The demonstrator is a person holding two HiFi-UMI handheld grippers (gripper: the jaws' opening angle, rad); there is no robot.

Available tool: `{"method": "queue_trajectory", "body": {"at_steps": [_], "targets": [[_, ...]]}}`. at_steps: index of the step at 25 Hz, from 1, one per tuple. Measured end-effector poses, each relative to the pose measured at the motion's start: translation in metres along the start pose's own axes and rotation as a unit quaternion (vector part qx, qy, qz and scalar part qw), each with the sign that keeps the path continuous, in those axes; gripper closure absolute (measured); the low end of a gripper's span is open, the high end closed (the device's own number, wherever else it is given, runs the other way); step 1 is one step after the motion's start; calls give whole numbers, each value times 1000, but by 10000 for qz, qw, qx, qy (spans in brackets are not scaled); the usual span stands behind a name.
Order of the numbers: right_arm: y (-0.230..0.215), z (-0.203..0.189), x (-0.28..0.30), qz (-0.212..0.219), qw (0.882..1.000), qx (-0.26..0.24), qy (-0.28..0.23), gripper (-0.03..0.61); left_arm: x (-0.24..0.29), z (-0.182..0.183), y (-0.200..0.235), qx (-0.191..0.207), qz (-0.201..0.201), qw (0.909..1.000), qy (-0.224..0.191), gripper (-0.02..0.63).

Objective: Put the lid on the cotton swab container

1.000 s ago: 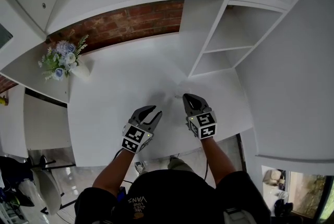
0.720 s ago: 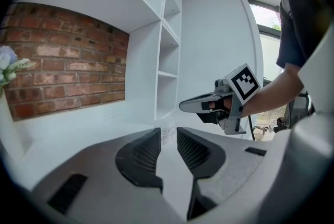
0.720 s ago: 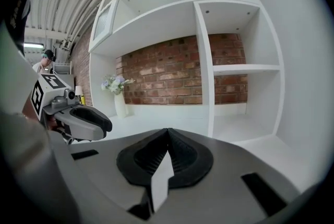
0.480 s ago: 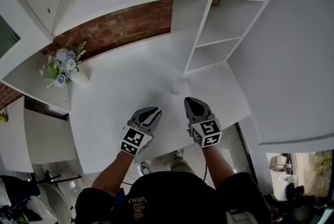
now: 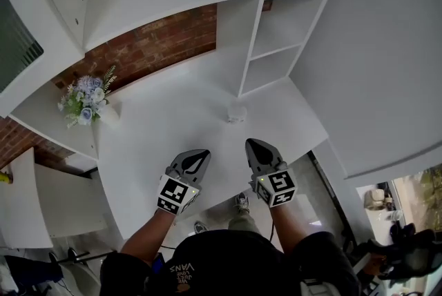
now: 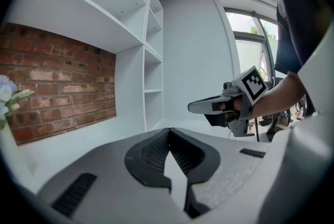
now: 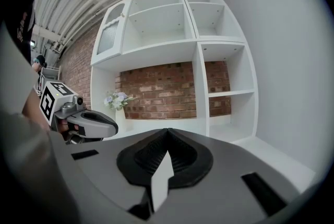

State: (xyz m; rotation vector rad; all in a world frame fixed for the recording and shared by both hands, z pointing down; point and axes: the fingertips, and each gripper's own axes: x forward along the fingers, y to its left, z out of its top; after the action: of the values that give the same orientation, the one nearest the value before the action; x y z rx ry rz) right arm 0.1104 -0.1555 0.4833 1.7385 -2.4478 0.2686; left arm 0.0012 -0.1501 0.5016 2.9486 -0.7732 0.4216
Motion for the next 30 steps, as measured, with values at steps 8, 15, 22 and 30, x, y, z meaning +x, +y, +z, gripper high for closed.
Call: {"method": "queue_trajectory", "body": {"at_steps": [8, 15, 22, 30], "targets": [[38, 11, -36, -191, 9994, 74, -273, 580, -44, 14, -21, 180, -116, 9993, -299, 607], [73, 24, -70, -254, 9983, 15, -520, 580, -87, 21, -41, 356, -193, 9979, -511, 607], [107, 29, -98, -199, 9976, 48, -662, 580, -122, 23, -54, 383, -185, 9972, -622, 607], [126, 22, -120, -258, 9976, 149, -628, 580, -147, 24, -70, 314, -183, 9966, -739, 608]]}}
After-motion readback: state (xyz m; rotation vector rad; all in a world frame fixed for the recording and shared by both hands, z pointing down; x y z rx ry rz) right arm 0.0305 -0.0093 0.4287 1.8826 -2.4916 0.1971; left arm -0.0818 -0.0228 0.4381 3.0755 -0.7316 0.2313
